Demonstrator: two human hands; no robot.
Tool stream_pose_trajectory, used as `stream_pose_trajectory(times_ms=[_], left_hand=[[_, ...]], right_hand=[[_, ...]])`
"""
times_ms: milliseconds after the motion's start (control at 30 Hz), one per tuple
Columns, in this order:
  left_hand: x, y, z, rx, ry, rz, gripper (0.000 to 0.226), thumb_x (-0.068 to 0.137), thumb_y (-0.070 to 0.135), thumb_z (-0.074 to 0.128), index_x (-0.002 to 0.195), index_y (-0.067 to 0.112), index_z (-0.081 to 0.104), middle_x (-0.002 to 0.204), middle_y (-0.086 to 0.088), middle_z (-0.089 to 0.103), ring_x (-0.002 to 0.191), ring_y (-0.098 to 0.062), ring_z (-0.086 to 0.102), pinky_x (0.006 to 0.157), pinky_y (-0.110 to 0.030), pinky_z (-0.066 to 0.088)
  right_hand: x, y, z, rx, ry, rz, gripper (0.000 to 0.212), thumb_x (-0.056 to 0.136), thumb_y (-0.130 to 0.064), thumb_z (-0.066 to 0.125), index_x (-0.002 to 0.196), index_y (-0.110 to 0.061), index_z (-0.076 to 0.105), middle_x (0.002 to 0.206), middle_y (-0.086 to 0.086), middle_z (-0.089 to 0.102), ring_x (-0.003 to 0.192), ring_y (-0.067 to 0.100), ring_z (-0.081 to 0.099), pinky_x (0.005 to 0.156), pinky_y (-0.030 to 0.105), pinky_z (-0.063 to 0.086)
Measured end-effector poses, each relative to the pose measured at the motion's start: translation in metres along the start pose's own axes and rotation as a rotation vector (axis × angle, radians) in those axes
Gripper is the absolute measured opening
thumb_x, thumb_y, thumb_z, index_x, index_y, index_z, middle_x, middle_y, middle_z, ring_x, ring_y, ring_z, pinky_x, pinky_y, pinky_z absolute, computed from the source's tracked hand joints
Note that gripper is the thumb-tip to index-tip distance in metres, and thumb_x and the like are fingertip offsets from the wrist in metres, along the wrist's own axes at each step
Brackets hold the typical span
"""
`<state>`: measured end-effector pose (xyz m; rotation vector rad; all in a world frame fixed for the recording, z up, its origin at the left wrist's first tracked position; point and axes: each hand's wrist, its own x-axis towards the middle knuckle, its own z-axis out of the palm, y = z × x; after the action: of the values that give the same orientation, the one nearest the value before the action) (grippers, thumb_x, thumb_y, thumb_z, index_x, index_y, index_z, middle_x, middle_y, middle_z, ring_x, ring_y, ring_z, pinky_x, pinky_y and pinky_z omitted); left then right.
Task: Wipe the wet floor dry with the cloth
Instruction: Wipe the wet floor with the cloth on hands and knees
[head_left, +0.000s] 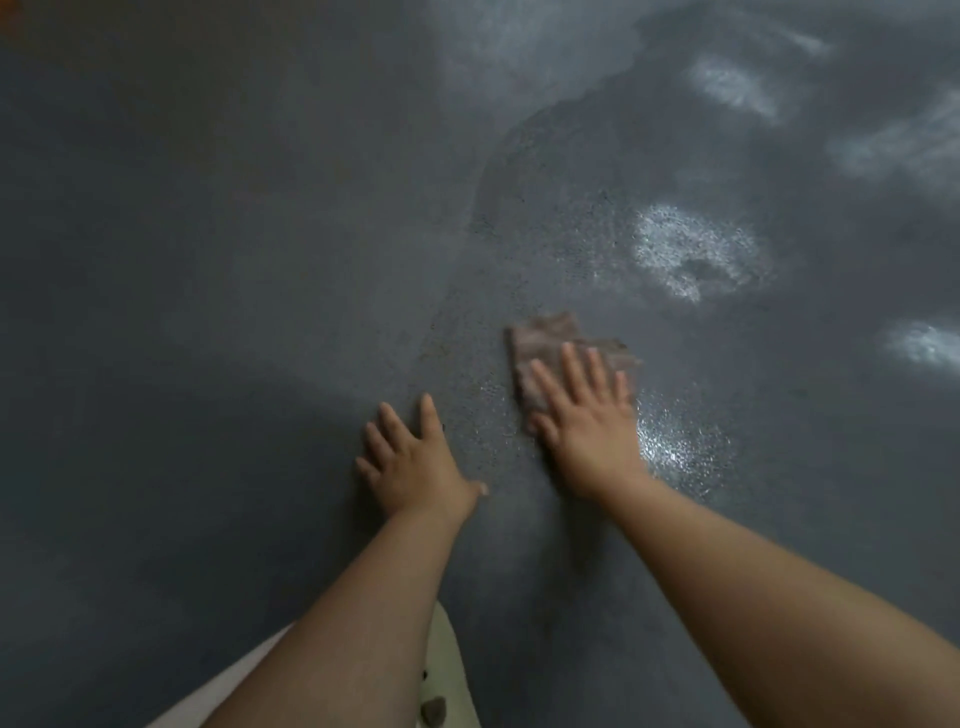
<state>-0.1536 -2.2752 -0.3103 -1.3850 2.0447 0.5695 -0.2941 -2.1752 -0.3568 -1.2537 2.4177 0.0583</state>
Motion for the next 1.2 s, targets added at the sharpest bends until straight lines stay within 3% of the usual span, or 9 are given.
stream_pose_trajectory(times_ms=[133,267,400,533,667,733,833,1033,1200], left_hand=[[0.001,0.000,0.008,0.003,-0.060,0.028,0.130,0.066,0.046,0.081,0.149,0.026,-0.017,0.153,-0.016,-0.026,0.143,-0.038,-0.016,0.115,-0.053,0.012],[0.004,-0.001,0.010,-0.014,-0.020,0.038,0.131,0.063,0.044,0.084,0.150,0.026,-0.012,0.154,-0.016,-0.023,0.143,-0.039,-0.013,0.114,-0.054,0.014],[0.006,-0.008,0.013,-0.051,-0.004,0.081,0.130,0.062,0.043,0.084,0.151,0.025,-0.010,0.155,-0.014,-0.021,0.144,-0.036,-0.012,0.113,-0.052,0.016],[0.009,-0.029,0.011,-0.244,0.047,0.110,0.101,0.083,0.015,0.067,0.151,0.015,-0.008,0.159,-0.012,-0.007,0.146,-0.028,-0.001,0.115,-0.041,0.015],[0.007,-0.044,0.006,-0.206,0.051,0.120,0.097,0.084,0.000,0.059,0.151,0.019,-0.008,0.158,-0.015,0.006,0.144,-0.025,0.018,0.112,-0.029,0.019],[0.005,-0.040,0.004,-0.194,0.041,0.124,0.097,0.083,-0.003,0.058,0.151,0.018,-0.008,0.159,-0.011,0.003,0.146,-0.024,0.012,0.113,-0.028,0.016],[0.005,-0.030,0.001,-0.141,-0.001,0.145,0.096,0.083,-0.003,0.057,0.151,0.017,-0.009,0.159,-0.007,-0.008,0.146,-0.026,-0.003,0.116,-0.031,0.011],[-0.021,-0.002,0.020,0.034,0.023,0.178,0.093,0.088,0.015,0.061,0.151,0.025,-0.006,0.157,-0.013,-0.017,0.146,-0.027,-0.008,0.117,-0.041,0.009],[-0.053,0.025,0.062,0.190,0.031,0.306,0.091,0.090,0.018,0.062,0.151,0.027,-0.005,0.156,-0.012,-0.021,0.146,-0.027,-0.010,0.117,-0.040,0.007]], right_hand=[[-0.015,0.047,-0.004,0.094,0.029,0.440,0.059,0.096,-0.057,0.019,0.149,-0.041,0.000,0.159,0.000,-0.014,0.145,0.026,-0.014,0.114,0.051,-0.009],[-0.004,0.012,-0.004,0.252,0.038,0.667,0.059,0.098,-0.051,0.022,0.150,-0.039,-0.005,0.158,0.002,-0.019,0.143,0.032,-0.019,0.111,0.062,-0.008],[0.002,-0.059,-0.002,0.225,-0.029,0.340,0.059,0.099,-0.049,0.023,0.148,-0.039,-0.009,0.156,0.005,-0.023,0.141,0.034,-0.023,0.107,0.063,-0.013],[-0.022,-0.100,0.019,0.165,-0.040,0.017,0.056,0.099,-0.046,0.029,0.150,-0.040,0.006,0.159,0.004,-0.013,0.143,0.033,-0.019,0.107,0.059,-0.018],[-0.044,-0.100,0.036,0.105,0.010,-0.066,0.054,0.090,-0.049,0.024,0.142,-0.039,0.038,0.154,0.006,0.028,0.142,0.037,0.021,0.106,0.060,-0.001],[-0.050,-0.087,0.039,0.079,0.021,-0.070,0.053,0.086,-0.050,0.028,0.133,-0.038,0.051,0.144,0.005,0.046,0.134,0.035,0.040,0.105,0.059,0.015],[-0.061,-0.048,0.041,0.067,0.042,-0.046,0.055,0.084,-0.050,0.031,0.133,-0.036,0.052,0.144,0.005,0.046,0.133,0.036,0.041,0.105,0.058,0.017],[-0.103,0.058,0.040,0.072,0.002,0.316,0.067,0.085,-0.061,0.008,0.149,-0.040,0.012,0.160,0.001,0.000,0.146,0.031,-0.005,0.114,0.051,-0.006],[-0.138,0.095,0.039,0.246,0.028,0.819,0.060,0.098,-0.050,0.027,0.151,-0.037,0.002,0.159,0.001,-0.013,0.145,0.029,-0.012,0.114,0.059,-0.002]])
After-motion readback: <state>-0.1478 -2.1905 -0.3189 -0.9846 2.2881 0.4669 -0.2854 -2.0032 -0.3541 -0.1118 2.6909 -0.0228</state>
